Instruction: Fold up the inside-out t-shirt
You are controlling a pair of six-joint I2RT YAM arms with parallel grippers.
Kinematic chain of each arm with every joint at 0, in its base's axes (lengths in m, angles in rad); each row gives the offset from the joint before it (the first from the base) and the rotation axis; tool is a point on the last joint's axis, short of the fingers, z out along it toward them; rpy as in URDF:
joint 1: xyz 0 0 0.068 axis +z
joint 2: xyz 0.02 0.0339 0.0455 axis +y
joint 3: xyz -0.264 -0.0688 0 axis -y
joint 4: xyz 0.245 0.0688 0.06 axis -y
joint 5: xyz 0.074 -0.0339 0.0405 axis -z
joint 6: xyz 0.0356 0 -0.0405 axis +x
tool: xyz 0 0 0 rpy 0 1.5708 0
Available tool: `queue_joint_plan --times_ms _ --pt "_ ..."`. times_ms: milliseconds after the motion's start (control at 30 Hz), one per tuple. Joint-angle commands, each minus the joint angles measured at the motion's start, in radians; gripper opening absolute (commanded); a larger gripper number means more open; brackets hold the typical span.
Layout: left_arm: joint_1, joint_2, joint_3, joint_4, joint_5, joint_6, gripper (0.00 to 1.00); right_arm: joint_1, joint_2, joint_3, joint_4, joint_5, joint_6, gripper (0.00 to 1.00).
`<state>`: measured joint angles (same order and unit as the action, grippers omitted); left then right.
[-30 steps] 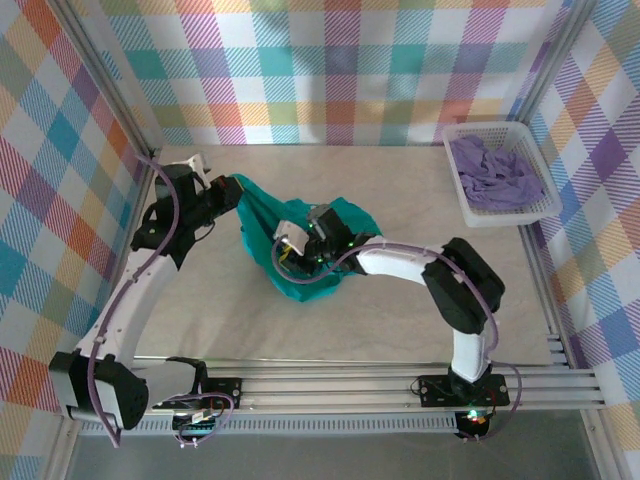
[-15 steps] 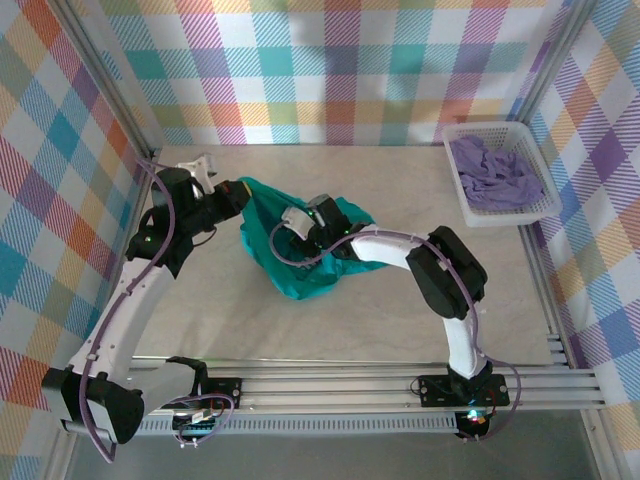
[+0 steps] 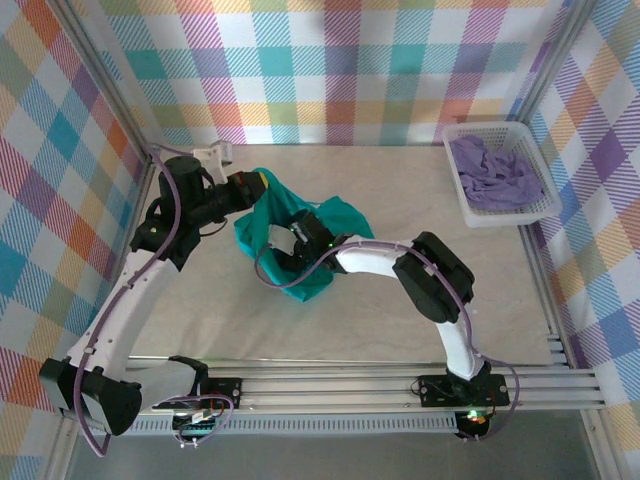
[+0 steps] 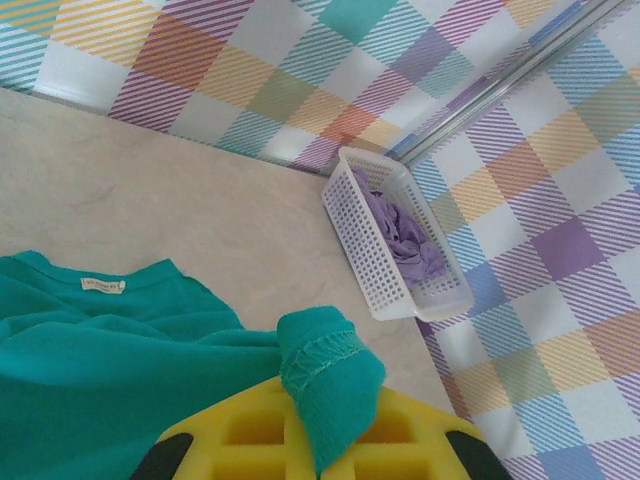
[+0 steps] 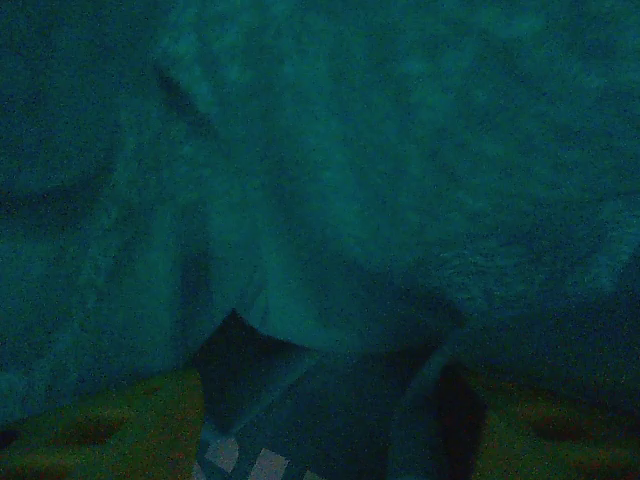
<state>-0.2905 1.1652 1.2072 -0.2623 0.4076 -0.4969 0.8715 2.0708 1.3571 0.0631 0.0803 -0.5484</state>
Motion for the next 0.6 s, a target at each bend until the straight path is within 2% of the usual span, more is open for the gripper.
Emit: queue_joint_plan --times_ms 0,133,300,567 --pt "-0.007 -0.003 0.025 0.014 0.006 0.027 0.00 -0.005 0.036 0.032 -0.008 0.012 -0.044 0.73" --pt "-0.013 -0.004 0.029 0.006 0.010 0.036 0.00 0.007 0.043 0.054 -0.037 -0.032 -0.091 0.77" --pt "-0.031 -0.005 0.048 -0.007 0.026 0.052 0.00 0.010 0.084 0.125 -0.109 -0.033 -0.144 0.73" --pt "-0.074 -0.085 0.018 -0.007 0.077 0.054 0.00 -0.082 0.156 0.302 -0.274 -0.050 -0.103 0.73"
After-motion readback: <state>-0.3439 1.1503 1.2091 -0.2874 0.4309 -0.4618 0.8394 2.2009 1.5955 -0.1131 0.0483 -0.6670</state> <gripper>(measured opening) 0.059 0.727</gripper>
